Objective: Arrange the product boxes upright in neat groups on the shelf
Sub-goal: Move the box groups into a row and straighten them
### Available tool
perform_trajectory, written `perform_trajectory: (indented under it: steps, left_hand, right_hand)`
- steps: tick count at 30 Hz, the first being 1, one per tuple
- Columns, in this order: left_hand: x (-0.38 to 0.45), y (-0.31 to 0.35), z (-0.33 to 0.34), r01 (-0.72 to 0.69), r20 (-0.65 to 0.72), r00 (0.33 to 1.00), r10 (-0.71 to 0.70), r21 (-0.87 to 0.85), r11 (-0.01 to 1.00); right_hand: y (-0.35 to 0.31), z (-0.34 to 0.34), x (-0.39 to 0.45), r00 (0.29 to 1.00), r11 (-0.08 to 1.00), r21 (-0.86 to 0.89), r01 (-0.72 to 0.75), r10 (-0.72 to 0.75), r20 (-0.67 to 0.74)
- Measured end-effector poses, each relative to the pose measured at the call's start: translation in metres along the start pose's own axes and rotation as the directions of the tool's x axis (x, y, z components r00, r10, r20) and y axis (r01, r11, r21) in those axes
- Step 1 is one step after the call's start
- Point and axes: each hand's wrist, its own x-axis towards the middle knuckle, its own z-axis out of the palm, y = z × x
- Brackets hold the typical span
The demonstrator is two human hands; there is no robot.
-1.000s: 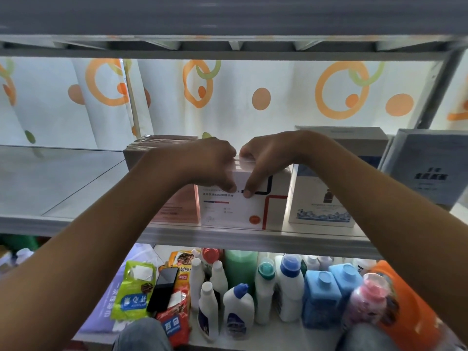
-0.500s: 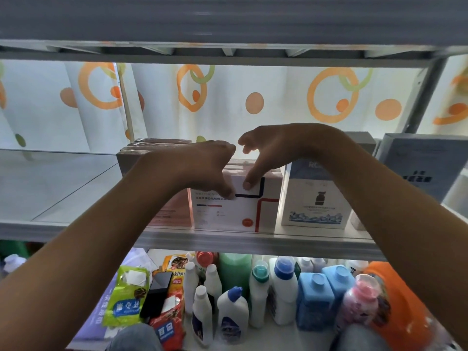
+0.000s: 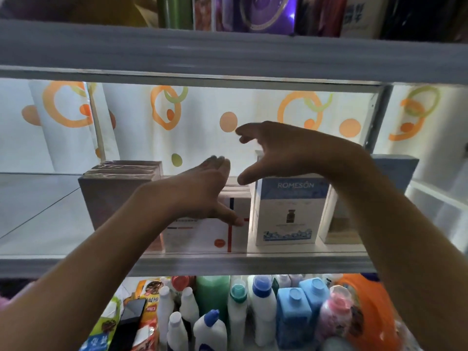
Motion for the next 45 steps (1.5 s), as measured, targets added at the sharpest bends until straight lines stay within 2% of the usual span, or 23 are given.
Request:
perform_trajectory:
  steps: [4,7,10,15,18,21,26,30,45]
  left_hand:
    - [0.015,0.014,-0.008,-0.044,-0.128,0.991,0.040,-0.023,0.999]
    - [0.033,0.032,-0.013,-0.139,-0.211,0.971,0.115,-0.100,0.985]
    - [0.055,0.046,-0.016,-0.208,-0.210,0.962,0.173,-0.160,0.965]
    - [0.082,0.060,-0.022,-0.214,-0.150,0.971,0.189,-0.171,0.962]
    - [0.096,0.066,-0.022,-0.165,-0.079,0.985,0.153,-0.174,0.971]
    - [0.106,0.064,-0.021,-0.174,-0.086,0.983,0.165,-0.108,0.979]
    - [0.112,0.067,-0.018,-0.199,-0.086,0.978,0.189,-0.132,0.971]
    - [0.112,0.067,-0.018,-0.205,-0.097,0.977,0.192,-0.147,0.968]
    - [0.100,0.064,-0.021,-0.229,-0.078,0.973,0.219,-0.152,0.962]
  right_hand:
    - [0.023,-0.004,-0.040,0.973,0.993,0.061,-0.097,0.107,-0.203]
    - [0.045,0.015,-0.068,0.907,0.973,0.171,-0.158,0.212,-0.365]
    - [0.069,0.043,-0.081,0.839,0.952,0.252,-0.173,0.277,-0.469]
    - [0.090,0.082,-0.093,0.795,0.944,0.294,-0.150,0.292,-0.532]
    - [0.102,0.102,-0.096,0.776,0.929,0.329,-0.171,0.333,-0.537]
    - [0.110,0.123,-0.098,0.774,0.912,0.361,-0.194,0.369,-0.514]
    - [0.117,0.146,-0.096,0.785,0.864,0.454,-0.216,0.430,-0.446]
    - [0.118,0.152,-0.096,0.764,0.828,0.528,-0.192,0.463,-0.449]
    - [0.108,0.160,-0.110,0.768,0.800,0.581,-0.148,0.463,-0.443]
